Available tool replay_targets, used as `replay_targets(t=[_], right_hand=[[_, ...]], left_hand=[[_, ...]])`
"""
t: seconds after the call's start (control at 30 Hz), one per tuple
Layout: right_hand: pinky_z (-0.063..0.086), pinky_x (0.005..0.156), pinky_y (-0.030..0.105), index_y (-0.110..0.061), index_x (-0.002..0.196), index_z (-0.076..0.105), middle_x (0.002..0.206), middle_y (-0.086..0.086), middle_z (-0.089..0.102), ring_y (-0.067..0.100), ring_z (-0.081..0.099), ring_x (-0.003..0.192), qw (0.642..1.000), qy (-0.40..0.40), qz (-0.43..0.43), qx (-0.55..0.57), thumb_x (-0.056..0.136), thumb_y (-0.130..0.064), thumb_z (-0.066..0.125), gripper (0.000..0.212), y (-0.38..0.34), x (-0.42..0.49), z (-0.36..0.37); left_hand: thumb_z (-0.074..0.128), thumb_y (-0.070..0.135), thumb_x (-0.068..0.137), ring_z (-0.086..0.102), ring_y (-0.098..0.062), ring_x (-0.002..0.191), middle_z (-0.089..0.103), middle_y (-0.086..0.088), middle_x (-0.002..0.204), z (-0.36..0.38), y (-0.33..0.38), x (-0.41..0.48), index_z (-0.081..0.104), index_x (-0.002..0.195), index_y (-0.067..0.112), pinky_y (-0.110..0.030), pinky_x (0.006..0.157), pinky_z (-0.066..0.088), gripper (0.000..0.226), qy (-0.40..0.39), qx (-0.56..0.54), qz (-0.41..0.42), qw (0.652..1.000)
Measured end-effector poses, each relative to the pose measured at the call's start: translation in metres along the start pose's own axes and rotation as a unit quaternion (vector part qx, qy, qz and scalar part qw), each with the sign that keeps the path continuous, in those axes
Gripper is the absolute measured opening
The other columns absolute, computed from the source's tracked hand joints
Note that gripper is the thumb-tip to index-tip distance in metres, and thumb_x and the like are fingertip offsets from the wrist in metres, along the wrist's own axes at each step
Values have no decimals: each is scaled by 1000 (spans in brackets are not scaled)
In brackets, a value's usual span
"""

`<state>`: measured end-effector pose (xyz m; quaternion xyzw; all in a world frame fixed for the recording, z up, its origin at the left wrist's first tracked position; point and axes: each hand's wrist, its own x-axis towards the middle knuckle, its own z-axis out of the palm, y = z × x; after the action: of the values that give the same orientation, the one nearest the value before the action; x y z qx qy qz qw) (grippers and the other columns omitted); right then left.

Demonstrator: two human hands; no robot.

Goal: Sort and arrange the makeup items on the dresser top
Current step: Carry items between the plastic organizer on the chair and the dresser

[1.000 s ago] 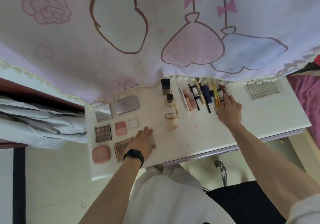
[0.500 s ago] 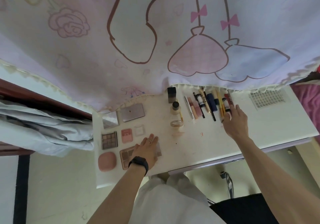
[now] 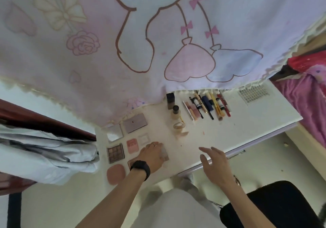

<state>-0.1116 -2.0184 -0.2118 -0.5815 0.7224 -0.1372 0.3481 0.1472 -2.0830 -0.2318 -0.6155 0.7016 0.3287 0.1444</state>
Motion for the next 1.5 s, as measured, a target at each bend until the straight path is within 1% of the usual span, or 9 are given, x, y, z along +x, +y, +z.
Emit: replay_targets(t=[0.07,0.27,0.43,0.6,0.77,0.9,1.03,1.33,1.5], right_hand=[[31,102,20,-34,133,62,127,-12,66,13,32,144,1000,12,7,-7,102,-33,54,32,-8,-19,3],[42,108,38,-29,132,66,128,-4,67,21,40,141,991,116,60,23,102,-27,56,32,-34,-83,8],[27,108,18,-26,131,66,129,-11,66,18,44,134,972,205,107,38,101,-24,57,31,-44,-152,13],[31,93,7,-18,120,73,100,-3,73,21,61,108,926,326,181,63,95,-15,66,25,-38,-237,-5],[29,96,9,-32,129,66,111,-28,56,3,47,118,839,459,284,67,100,-32,58,30,-12,-346,-25],[38,95,26,-32,124,69,110,-26,58,15,56,117,742,562,362,51,98,-31,60,27,-1,-456,-32],[39,97,23,-40,123,68,115,-27,61,7,53,120,647,629,431,20,96,-39,58,29,-14,-583,-23],[36,95,20,-39,124,67,120,-24,66,7,51,124,498,689,526,-16,98,-33,60,28,-54,-829,41],[30,92,5,-32,125,69,118,-23,64,5,49,123,439,703,559,-24,99,-31,60,27,-65,-932,66]], left_hand=[[53,43,95,43,-24,131,45,0,146,-5,1,-4,44,141,28,-38,106,40,49,11,-14,26,999],[50,35,96,49,-18,124,57,3,135,-23,26,-26,51,137,32,-31,103,38,40,59,-7,159,985],[54,34,97,55,-20,119,62,2,129,-33,79,-59,54,135,29,-35,97,46,38,64,-2,285,956],[57,29,95,60,-18,113,65,6,124,-18,168,-110,60,127,29,-36,91,50,32,22,-2,436,900],[57,30,94,63,-10,108,68,9,116,20,269,-185,63,123,30,-30,85,52,29,-22,-3,583,812],[57,33,95,62,-10,107,68,12,116,66,338,-273,62,124,31,-33,88,55,29,-90,30,670,736],[58,30,95,62,-10,108,68,9,115,123,385,-387,63,123,28,-32,92,52,28,-142,64,746,648],[60,26,95,64,-11,106,69,6,117,242,414,-651,64,123,25,-29,95,50,29,-235,67,837,490],[62,28,95,64,-8,100,69,10,110,302,414,-762,65,119,28,-29,92,52,25,-279,52,854,436]])
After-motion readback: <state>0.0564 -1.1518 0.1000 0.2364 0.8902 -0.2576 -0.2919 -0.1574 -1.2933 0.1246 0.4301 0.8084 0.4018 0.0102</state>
